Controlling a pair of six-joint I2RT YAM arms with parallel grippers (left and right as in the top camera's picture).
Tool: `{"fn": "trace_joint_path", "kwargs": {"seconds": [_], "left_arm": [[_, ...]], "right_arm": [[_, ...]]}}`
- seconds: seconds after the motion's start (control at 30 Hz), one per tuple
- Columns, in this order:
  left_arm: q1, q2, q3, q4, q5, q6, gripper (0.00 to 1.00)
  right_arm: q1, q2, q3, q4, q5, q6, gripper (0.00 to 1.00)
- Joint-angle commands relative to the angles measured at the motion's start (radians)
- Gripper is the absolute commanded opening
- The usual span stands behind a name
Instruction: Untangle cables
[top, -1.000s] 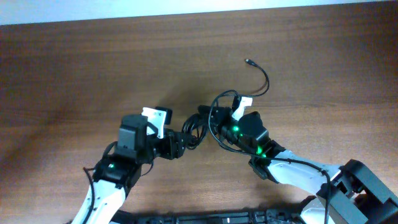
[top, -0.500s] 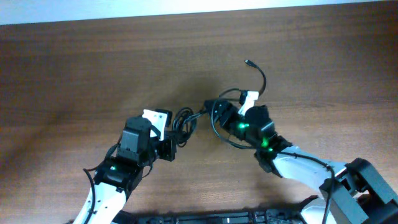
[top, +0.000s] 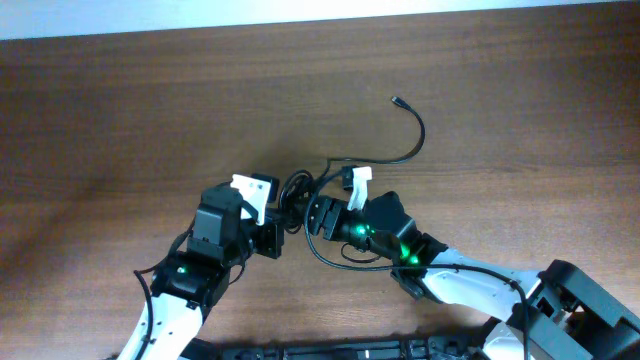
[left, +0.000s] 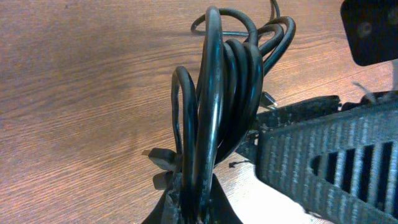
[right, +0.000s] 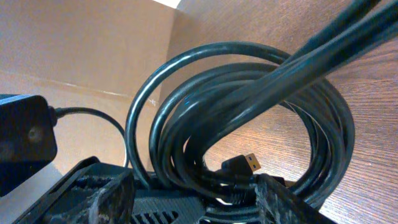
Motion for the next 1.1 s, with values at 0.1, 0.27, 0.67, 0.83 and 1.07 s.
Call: {"fn": "trace_joint_path", "kwargs": {"seconds": [0.1, 0.27, 0.67, 0.83, 1.07], "left_arm": [[0.0, -0.011, 0.006, 0.01, 0.222, 0.127, 0.0], [0.004, -0.011, 0.006, 0.036, 0.159, 0.127, 0.0], [0.086, -0.011, 0.006, 0.04, -0.012, -0.089, 0.0], [0.085, -0.01, 0.006, 0.074, 0.058, -0.086, 0.0], [0.06, -0.01, 0.005, 0.092, 0.082, -0.086, 0.0]], "right_arm": [[0.037, -0.002, 0.004, 0.012, 0.155, 0.0, 0.39], [0.033, -0.003, 0.004, 0.019, 0.164, -0.042, 0.04], [0.035, -0.003, 0.004, 0.012, 0.123, -0.094, 0.35], [0.035, 0.005, 0.034, 0.012, 0.143, -0.094, 0.37], [0.035, 0.061, 0.091, 0.013, 0.114, -0.104, 0.33]]}}
